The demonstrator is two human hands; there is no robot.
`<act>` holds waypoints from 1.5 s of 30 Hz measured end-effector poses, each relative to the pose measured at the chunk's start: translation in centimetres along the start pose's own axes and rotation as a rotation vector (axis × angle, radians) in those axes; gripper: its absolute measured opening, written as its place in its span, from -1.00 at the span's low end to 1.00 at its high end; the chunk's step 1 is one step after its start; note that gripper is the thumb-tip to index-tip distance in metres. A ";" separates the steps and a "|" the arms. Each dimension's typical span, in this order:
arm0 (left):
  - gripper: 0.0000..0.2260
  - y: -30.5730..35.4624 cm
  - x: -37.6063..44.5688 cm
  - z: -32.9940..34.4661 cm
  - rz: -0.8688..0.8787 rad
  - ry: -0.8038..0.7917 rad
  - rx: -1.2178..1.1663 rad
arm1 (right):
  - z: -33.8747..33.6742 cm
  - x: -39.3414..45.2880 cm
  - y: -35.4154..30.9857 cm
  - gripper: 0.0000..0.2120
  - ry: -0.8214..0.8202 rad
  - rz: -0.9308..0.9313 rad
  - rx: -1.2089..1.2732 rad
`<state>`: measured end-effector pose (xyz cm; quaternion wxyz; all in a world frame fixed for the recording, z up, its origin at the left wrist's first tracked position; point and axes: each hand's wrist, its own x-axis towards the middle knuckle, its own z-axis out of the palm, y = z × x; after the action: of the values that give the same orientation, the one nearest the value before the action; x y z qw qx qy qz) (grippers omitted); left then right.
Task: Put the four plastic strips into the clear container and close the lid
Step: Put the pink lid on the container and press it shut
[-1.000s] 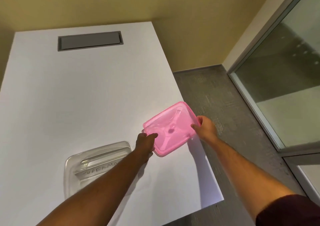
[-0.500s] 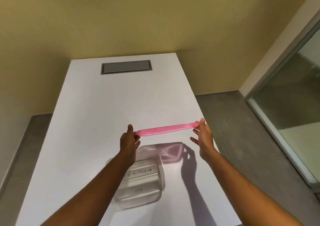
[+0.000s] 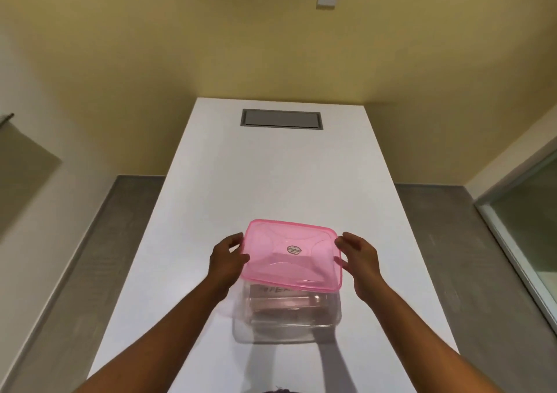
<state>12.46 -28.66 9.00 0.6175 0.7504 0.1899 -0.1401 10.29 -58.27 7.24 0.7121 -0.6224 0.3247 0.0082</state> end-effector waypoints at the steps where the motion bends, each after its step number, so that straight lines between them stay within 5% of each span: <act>1: -0.49 -0.7 -0.2 -0.5 -0.009 -0.031 0.036 | 0.2 -0.2 0.5 -0.59 0.001 -0.016 -0.055; 14: -0.49 -6.4 -2.8 1.3 0.101 -0.051 0.315 | -0.1 -4.1 7.7 -0.51 0.027 -0.260 -0.599; 33: -0.52 -8.9 -3.5 1.7 0.082 0.040 0.342 | 0.8 -4.0 10.7 -0.48 0.008 -0.355 -0.772; 45: -0.47 -10.6 -4.6 1.5 0.240 -0.141 0.435 | 0.5 -4.7 12.5 -0.37 -0.012 -0.451 -1.029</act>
<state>3.55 -28.86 1.50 0.4657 0.8709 0.0214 -0.1555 1.58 -53.15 -1.55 0.3027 -0.9435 0.1338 0.0166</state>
